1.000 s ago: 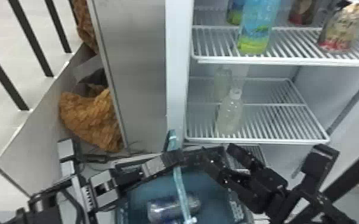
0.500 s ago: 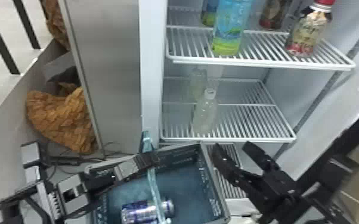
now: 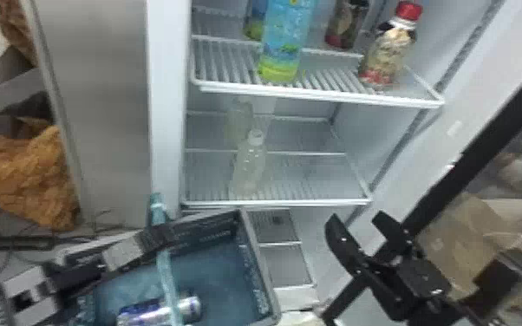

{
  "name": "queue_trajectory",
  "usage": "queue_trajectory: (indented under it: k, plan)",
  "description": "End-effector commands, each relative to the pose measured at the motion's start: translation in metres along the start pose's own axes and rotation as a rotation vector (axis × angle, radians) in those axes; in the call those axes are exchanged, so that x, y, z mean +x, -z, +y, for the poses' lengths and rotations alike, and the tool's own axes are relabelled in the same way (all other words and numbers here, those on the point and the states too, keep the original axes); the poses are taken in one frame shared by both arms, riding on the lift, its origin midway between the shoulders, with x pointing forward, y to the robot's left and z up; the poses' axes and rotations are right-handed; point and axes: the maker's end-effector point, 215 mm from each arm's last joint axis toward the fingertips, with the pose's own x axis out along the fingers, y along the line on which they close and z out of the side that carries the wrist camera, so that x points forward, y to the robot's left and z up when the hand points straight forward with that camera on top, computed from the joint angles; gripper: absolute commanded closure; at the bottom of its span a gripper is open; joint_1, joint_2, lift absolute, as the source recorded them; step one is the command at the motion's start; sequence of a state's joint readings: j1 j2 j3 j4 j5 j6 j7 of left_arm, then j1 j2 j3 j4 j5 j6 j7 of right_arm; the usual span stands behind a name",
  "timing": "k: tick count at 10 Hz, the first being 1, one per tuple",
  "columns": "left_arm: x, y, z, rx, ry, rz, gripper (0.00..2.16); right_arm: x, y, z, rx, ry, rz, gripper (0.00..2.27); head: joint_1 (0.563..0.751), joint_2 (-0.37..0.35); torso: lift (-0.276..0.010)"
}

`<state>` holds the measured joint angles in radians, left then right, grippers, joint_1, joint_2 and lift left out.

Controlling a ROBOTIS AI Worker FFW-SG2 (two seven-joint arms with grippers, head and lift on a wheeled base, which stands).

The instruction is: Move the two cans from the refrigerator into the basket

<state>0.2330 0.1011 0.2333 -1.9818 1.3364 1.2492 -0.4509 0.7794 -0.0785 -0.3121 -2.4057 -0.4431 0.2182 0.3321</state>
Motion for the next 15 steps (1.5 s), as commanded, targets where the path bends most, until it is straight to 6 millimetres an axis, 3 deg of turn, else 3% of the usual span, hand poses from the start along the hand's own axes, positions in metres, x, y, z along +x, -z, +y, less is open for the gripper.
queue_trajectory:
  k: [1,8,15]
  plan:
    - [0.000,0.000,0.000,0.000,0.000,0.000,1.21,-0.016,-0.005,-0.021,-0.048,0.038,-0.008,0.11,0.695,-0.331,-0.219]
    - [0.000,0.001,-0.001,-0.001,0.003,0.001,1.21,-0.069,-0.005,-0.043,-0.124,0.074,0.013,0.12,0.695,-0.350,-0.219]
    - [-0.005,-0.004,-0.007,0.024,0.000,-0.011,1.21,-0.075,0.003,-0.041,-0.125,0.058,0.026,0.12,0.695,-0.350,-0.219]
